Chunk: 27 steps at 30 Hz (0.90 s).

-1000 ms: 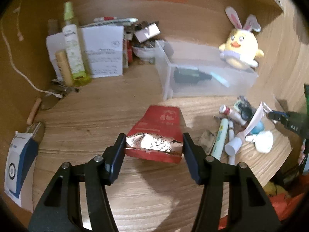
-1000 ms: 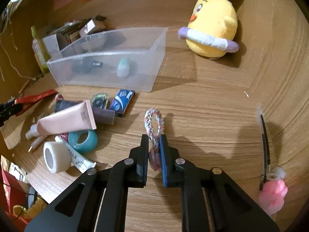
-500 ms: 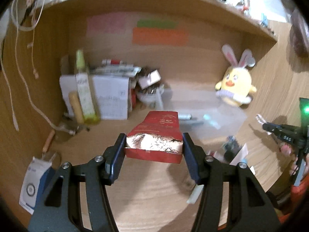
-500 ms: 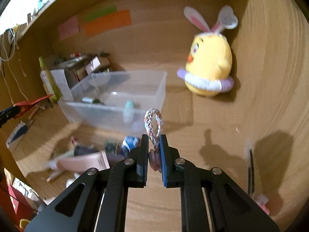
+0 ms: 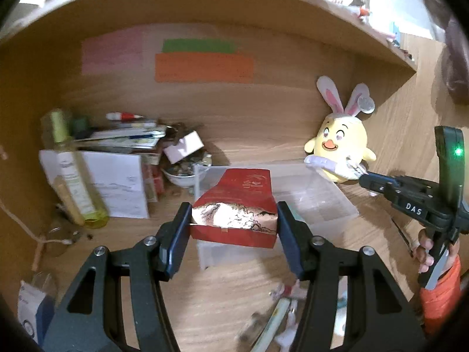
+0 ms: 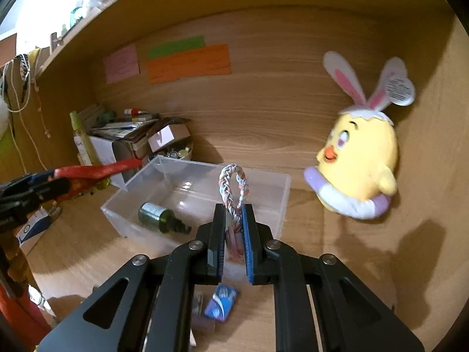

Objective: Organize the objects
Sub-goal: 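Lower the red packet and bracelet into the clear box and release both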

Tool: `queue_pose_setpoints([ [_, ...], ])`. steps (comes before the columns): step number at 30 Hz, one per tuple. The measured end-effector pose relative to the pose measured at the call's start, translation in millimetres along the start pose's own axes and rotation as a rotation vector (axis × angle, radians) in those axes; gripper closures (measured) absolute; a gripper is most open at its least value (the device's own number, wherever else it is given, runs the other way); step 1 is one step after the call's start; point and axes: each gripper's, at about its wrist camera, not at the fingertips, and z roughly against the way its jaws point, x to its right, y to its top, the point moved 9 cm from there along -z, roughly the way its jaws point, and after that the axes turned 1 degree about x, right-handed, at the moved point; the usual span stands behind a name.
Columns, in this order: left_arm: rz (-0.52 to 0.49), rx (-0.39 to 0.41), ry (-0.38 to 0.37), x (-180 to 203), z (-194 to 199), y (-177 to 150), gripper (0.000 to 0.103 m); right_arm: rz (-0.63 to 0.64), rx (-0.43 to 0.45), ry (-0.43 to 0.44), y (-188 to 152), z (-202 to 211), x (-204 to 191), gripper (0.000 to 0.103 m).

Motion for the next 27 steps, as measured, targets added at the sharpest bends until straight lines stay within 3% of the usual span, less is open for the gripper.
queue_pose_setpoints([
  [8, 0.011, -0.129, -0.063, 17.8, -71.1, -0.5, 0.046, 0.006, -0.128, 0.022, -1.1, -59.0, -1.6, 0.093],
  [13, -0.005, -0.199, -0.076, 32.4, -106.1, -8.3, 0.046, 0.045, -0.209, -0.012, -15.1, -88.3, 1.1, 0.093],
  [27, -0.067, -0.337, -0.112, 63.8, -149.6, -32.9, 0.046, 0.115, -0.312, -0.064, -38.4, -117.6, 6.3, 0.093],
])
